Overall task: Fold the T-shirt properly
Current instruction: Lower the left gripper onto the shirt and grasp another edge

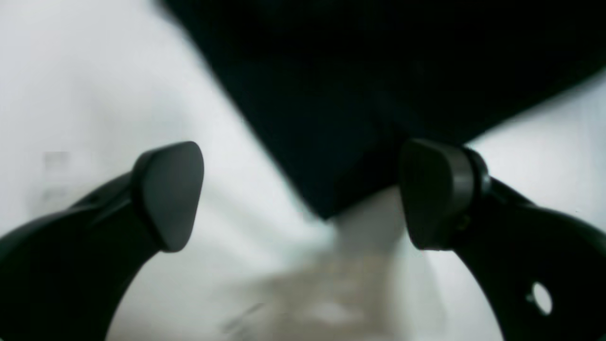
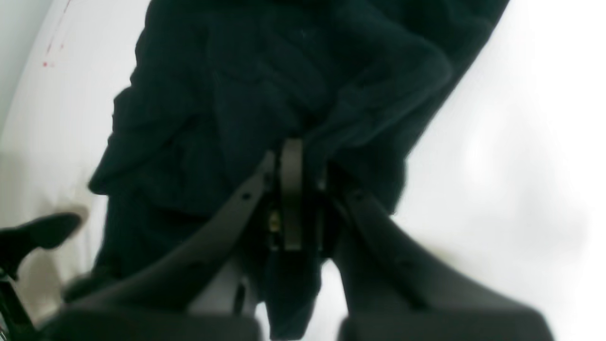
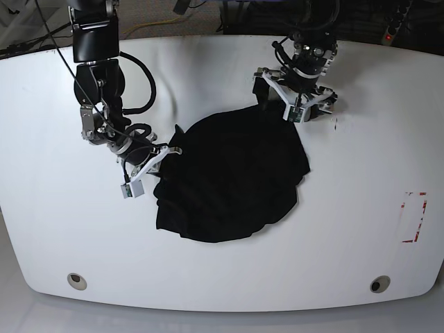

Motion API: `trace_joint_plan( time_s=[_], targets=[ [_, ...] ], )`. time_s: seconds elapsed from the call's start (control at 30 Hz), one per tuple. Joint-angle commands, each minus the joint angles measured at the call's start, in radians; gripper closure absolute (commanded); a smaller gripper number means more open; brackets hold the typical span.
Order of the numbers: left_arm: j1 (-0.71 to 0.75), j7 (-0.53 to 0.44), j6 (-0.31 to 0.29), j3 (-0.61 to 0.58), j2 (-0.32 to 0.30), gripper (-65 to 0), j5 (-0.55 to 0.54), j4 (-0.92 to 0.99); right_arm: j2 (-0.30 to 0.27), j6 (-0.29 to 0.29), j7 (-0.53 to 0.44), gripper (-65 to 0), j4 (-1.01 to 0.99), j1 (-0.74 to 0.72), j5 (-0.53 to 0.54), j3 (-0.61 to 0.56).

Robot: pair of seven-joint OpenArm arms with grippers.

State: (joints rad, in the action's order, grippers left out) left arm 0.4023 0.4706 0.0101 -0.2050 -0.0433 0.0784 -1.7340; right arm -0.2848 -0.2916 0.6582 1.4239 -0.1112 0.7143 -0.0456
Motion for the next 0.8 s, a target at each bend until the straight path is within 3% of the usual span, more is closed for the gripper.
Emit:
trace_joint_plan(
  time_s=[0.0, 0.17, 0.23, 0.33, 0.53, 0.57, 0.77],
  targets=[
    [-0.01, -0.02, -0.005, -0.023, 0.004, -62.2, 0.018, 0.022, -0.014, -0.008, -0.027, 0.0, 0.024, -0.012, 0.017, 0.01],
    [-0.038, -0.022, -0.005, -0.04, 0.004, -61.7, 0.018, 0.079, -0.017, -0.008, -0.027, 0.0, 0.025, -0.011, 0.017, 0.01],
    [-0.049, -0.022, -0.005, -0.035, 0.004, -57.6, 0.018, 0.107, -0.018, -0.01, -0.027, 0.0, 0.042, -0.009, 0.017, 0.01],
    [-0.072, -0.022, -0.005, -0.038, 0.004, -43.8, 0.018, 0.142, -0.02, -0.01, -0.027, 0.0, 0.064, -0.009, 0.017, 0.01],
    [-0.081, -0.022, -0.002, -0.032, 0.004, -5.3, 0.018, 0.162, -0.055, -0.011, -0.027, 0.0, 0.11, 0.005, 0.018, 0.01],
    [-0.081, -0.022, -0.002, -0.029, 0.004, -1.4, 0.018, 0.162, -0.06, -0.011, -0.027, 0.0, 0.122, 0.005, 0.018, 0.01],
    [-0.07, -0.019, -0.002, 0.065, 0.004, -0.8, 0.019, 0.042, -0.112, -0.011, -0.03, 0.0, 0.186, -0.012, 0.018, 0.01]
  ],
)
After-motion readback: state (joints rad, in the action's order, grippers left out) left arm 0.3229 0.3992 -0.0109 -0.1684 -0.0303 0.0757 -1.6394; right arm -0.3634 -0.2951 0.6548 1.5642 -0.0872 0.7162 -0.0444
